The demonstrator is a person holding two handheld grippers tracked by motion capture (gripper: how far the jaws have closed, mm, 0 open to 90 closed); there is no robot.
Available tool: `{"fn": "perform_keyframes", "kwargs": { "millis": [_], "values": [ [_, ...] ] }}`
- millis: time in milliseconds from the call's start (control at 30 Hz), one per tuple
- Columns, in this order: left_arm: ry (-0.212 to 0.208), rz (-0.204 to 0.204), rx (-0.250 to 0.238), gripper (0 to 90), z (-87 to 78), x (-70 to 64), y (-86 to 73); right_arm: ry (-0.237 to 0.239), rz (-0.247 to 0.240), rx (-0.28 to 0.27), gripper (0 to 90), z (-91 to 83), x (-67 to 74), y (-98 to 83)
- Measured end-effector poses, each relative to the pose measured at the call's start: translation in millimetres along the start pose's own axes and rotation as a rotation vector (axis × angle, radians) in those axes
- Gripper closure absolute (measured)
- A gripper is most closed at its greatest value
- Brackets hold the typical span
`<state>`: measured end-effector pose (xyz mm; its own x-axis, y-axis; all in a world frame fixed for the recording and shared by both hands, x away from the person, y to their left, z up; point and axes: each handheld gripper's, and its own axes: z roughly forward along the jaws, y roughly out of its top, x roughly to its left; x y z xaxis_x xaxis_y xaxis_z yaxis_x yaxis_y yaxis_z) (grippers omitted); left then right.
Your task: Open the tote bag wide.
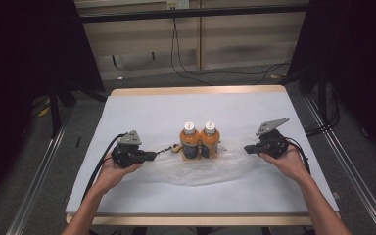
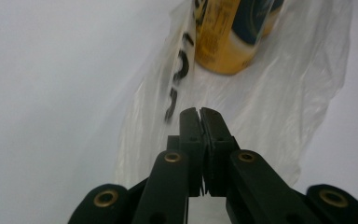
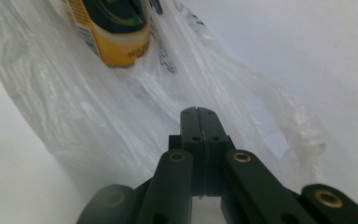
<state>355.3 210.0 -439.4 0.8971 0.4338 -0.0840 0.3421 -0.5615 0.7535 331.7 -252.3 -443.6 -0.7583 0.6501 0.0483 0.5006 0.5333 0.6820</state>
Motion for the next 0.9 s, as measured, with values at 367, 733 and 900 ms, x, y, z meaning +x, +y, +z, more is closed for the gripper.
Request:
{"fn": "perform_keyframes", "kwargs": {
  "millis": [367, 733, 900],
  "values": [
    [-0.061, 0.016, -0.129, 90.0, 2.3, -19.7, 14.2, 0.058, 0.002, -0.102, 90.0, -2.1, 12.8, 18.7],
    [-0.097, 0.030, -0.103, 90.0, 33.6, -32.0, 26.3, 0.118, -0.023, -0.096, 90.0, 16.7, 23.1, 41.5],
    [-0.097, 0.038, -0.116, 90.0, 41.0, -37.2, 36.1, 0.126, -0.023, -0.100, 90.0, 21.4, 20.2, 53.5]
  ]
}}
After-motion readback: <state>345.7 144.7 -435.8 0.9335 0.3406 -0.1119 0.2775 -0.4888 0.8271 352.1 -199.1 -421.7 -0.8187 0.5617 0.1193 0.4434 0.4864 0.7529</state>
